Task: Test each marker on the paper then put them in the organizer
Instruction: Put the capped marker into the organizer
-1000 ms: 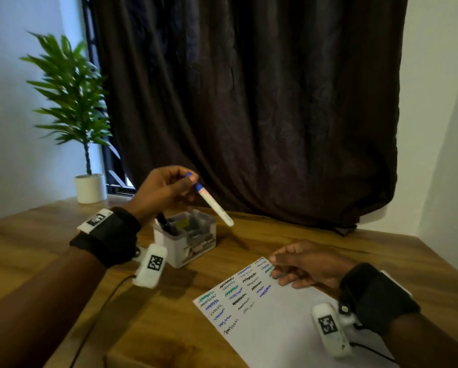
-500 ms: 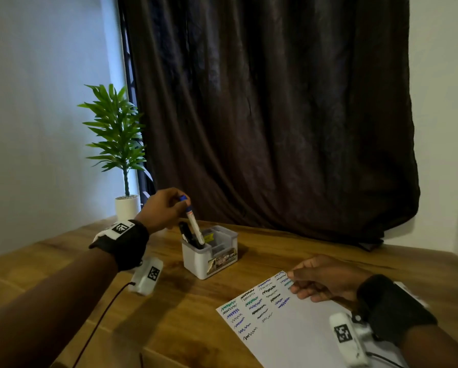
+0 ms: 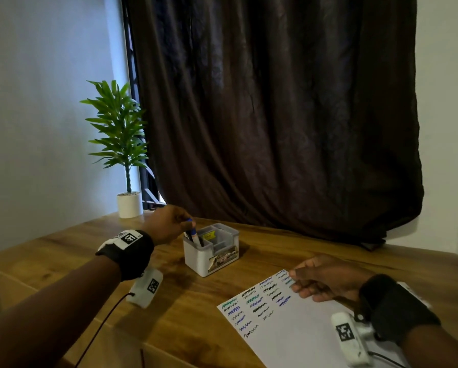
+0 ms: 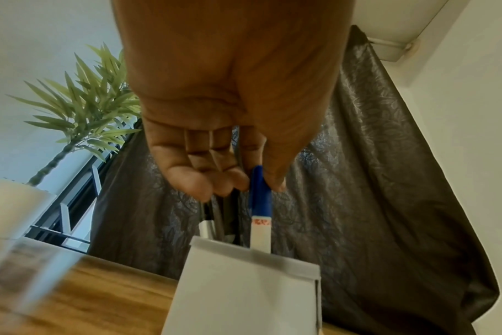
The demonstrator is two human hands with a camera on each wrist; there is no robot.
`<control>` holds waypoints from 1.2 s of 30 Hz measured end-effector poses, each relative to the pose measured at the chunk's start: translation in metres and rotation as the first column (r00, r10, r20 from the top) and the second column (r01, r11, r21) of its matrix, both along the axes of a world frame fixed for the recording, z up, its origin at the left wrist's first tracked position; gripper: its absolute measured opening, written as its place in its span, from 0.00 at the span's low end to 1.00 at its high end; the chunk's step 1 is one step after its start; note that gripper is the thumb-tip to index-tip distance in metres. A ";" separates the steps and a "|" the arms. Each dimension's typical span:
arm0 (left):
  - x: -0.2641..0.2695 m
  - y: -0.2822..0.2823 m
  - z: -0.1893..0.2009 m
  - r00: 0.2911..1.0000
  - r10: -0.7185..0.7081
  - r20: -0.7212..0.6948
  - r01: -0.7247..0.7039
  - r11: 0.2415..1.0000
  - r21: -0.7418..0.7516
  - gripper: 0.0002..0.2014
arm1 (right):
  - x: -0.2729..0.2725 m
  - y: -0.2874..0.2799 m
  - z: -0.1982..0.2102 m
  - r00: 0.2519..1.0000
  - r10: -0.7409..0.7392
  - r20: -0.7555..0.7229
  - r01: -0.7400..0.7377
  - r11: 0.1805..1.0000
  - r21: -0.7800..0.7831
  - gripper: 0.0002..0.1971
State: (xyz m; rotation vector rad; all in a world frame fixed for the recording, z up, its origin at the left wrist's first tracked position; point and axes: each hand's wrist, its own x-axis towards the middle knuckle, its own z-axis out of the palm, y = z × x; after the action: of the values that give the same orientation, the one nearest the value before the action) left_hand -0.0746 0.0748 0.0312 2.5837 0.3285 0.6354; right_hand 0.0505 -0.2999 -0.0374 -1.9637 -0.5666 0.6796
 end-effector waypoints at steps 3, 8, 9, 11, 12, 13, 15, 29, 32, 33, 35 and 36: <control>0.002 0.001 0.000 1.000 0.007 0.009 -0.007 1.000 -0.006 0.07 | 0.000 0.001 0.001 1.000 0.002 -0.005 -0.002 1.000 0.009 0.20; -0.003 -0.002 0.016 0.976 0.041 0.212 -0.043 0.999 0.003 0.10 | 0.001 -0.003 0.007 1.000 0.004 0.012 -0.004 0.999 0.043 0.19; -0.002 -0.006 0.019 0.964 0.019 0.265 -0.013 1.000 -0.022 0.09 | 0.001 -0.005 0.009 1.000 -0.009 0.014 0.008 0.998 0.063 0.19; 0.006 -0.023 0.022 0.938 -0.050 0.344 0.096 0.988 -0.118 0.08 | 0.003 -0.010 0.016 0.998 -0.056 0.009 0.055 0.992 0.109 0.19; 0.011 -0.035 0.022 0.928 -0.103 0.358 0.181 0.965 -0.190 0.07 | 0.003 -0.014 0.022 0.996 -0.085 0.013 0.083 0.988 0.129 0.18; 0.018 -0.049 0.019 0.918 -0.170 0.359 0.277 0.921 -0.273 0.07 | 0.004 -0.017 0.028 0.993 -0.114 0.022 0.109 0.983 0.149 0.16; 0.032 -0.079 0.010 0.892 -0.297 0.342 0.426 0.804 -0.414 0.07 | 0.003 -0.027 0.042 0.982 -0.180 0.056 0.165 0.965 0.202 0.12; 0.100 -0.114 -0.035 0.796 -0.556 0.240 0.513 0.407 -0.756 0.11 | 0.002 -0.075 0.054 0.869 -0.086 0.487 0.405 0.689 -0.601 0.15; 0.100 -0.106 -0.041 0.789 -0.555 0.262 0.519 0.376 -0.768 0.10 | 0.009 -0.065 0.046 0.875 -0.079 0.477 0.422 0.607 -0.674 0.15; 0.100 -0.104 -0.042 0.785 -0.559 0.266 0.524 0.372 -0.766 0.10 | 0.012 -0.061 0.043 0.879 -0.067 0.472 0.418 0.584 -0.696 0.16; 0.100 -0.102 -0.043 0.774 -0.569 0.279 0.541 0.365 -0.758 0.10 | 0.018 -0.053 0.039 0.879 -0.024 0.476 0.413 0.536 -0.736 0.18; 0.099 -0.102 -0.044 0.767 -0.577 0.280 0.549 0.366 -0.751 0.10 | 0.020 -0.049 0.037 0.881 -0.023 0.473 0.413 0.527 -0.743 0.19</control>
State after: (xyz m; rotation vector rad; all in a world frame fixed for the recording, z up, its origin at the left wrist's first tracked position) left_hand 0.0248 -0.0271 -0.0126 1.6062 -0.2556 0.1012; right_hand 0.0708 -0.3484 -0.0002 -3.0875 -0.1928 0.3639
